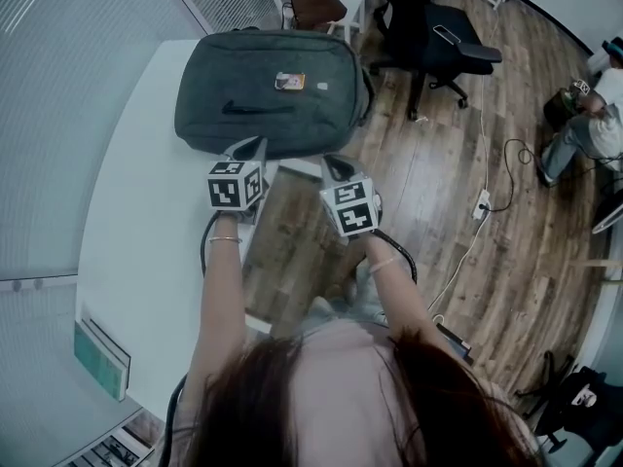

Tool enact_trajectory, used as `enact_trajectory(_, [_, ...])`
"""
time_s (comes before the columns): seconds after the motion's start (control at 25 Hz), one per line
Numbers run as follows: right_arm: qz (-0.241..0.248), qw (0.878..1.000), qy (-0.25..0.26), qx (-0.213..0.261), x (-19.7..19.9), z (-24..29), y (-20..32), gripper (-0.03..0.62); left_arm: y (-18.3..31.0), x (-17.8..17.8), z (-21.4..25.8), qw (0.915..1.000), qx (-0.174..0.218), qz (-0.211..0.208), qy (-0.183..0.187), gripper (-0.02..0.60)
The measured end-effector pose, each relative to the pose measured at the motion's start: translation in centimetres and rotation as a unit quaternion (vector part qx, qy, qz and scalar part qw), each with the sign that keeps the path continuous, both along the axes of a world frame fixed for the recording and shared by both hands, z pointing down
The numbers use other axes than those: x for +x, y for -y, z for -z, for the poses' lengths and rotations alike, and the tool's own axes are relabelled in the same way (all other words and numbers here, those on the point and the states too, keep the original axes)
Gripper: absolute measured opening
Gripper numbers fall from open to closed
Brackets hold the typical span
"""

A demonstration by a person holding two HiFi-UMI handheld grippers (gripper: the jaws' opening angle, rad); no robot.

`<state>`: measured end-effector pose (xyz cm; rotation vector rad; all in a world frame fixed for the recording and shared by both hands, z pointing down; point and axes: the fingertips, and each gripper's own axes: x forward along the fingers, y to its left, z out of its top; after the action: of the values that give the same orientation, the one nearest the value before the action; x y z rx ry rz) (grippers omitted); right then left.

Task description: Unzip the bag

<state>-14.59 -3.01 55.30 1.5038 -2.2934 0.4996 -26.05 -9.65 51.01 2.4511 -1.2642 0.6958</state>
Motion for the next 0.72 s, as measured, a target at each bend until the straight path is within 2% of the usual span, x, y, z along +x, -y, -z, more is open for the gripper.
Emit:
enact_trajectory(0.2, [-0.008, 1.0, 0.007, -0.009, 2.1, -0.2, 0.7, 0.006, 0.3, 0.1, 0.0, 1.0, 0.002, 0.001, 0.004, 0.009])
enact_trajectory(0.72, [0.026, 1.0, -0.007, -0.008, 6.0, -0.1, 2.3, 0.008, 0.2, 0.2, 0.1, 0.9999, 0.01, 0.008, 0.007, 0.009])
